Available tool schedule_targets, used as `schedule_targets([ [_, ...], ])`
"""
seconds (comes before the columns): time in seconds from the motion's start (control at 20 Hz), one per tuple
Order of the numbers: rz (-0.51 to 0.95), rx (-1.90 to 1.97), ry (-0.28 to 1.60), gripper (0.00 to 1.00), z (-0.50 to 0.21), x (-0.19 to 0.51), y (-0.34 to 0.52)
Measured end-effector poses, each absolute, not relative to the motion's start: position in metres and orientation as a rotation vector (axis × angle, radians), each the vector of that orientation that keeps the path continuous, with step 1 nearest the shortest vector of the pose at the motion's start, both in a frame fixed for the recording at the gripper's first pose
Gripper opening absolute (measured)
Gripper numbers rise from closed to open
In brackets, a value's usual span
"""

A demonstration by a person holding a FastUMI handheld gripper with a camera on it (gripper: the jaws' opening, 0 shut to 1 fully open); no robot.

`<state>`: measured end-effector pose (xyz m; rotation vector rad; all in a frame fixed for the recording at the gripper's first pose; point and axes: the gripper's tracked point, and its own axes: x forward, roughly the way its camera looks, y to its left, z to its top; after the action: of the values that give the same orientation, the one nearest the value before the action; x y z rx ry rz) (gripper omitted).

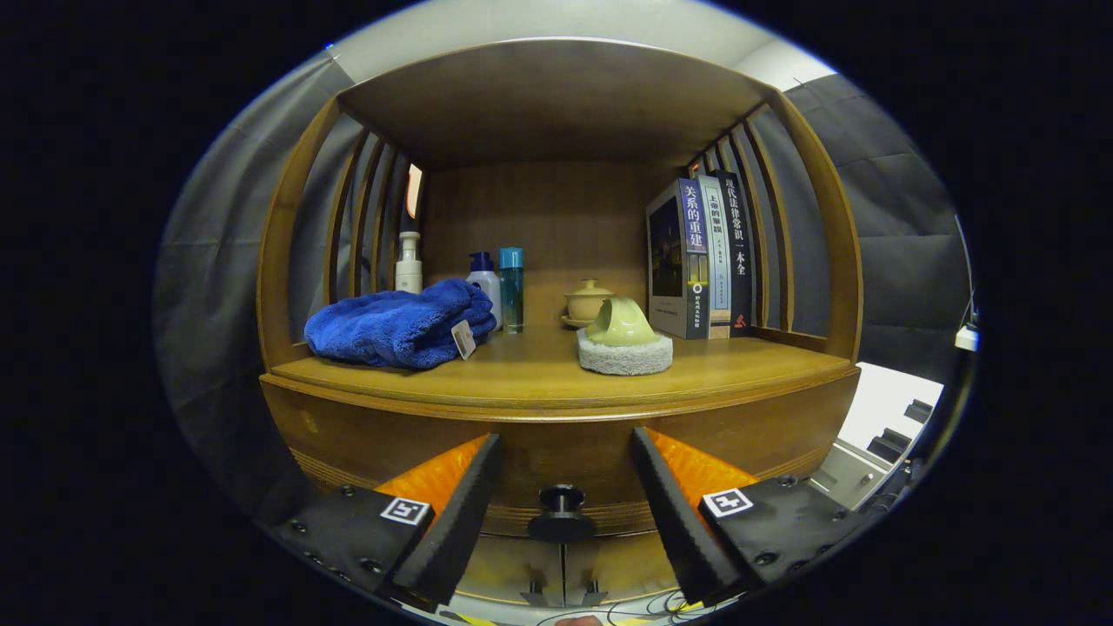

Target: Pull open the drawer, take out the items inside it, and place them on the countertop above the cabinet.

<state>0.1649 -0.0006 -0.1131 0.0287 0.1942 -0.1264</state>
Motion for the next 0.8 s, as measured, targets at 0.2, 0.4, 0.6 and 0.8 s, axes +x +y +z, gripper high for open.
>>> schedule_targets([
  [0.2,-0.108,0.026,0.148,0.98,-0.083,0.153,0.001],
  [0.4,-0.07,0.021,0.131,0.98,-0.048,0.108,0.012],
  [0.6,-0.019,0.012,0.129,0.98,-0.02,0.063,0.024],
  [0.8,0.025,0.034,0.13,0.97,0.008,0.02,0.023],
])
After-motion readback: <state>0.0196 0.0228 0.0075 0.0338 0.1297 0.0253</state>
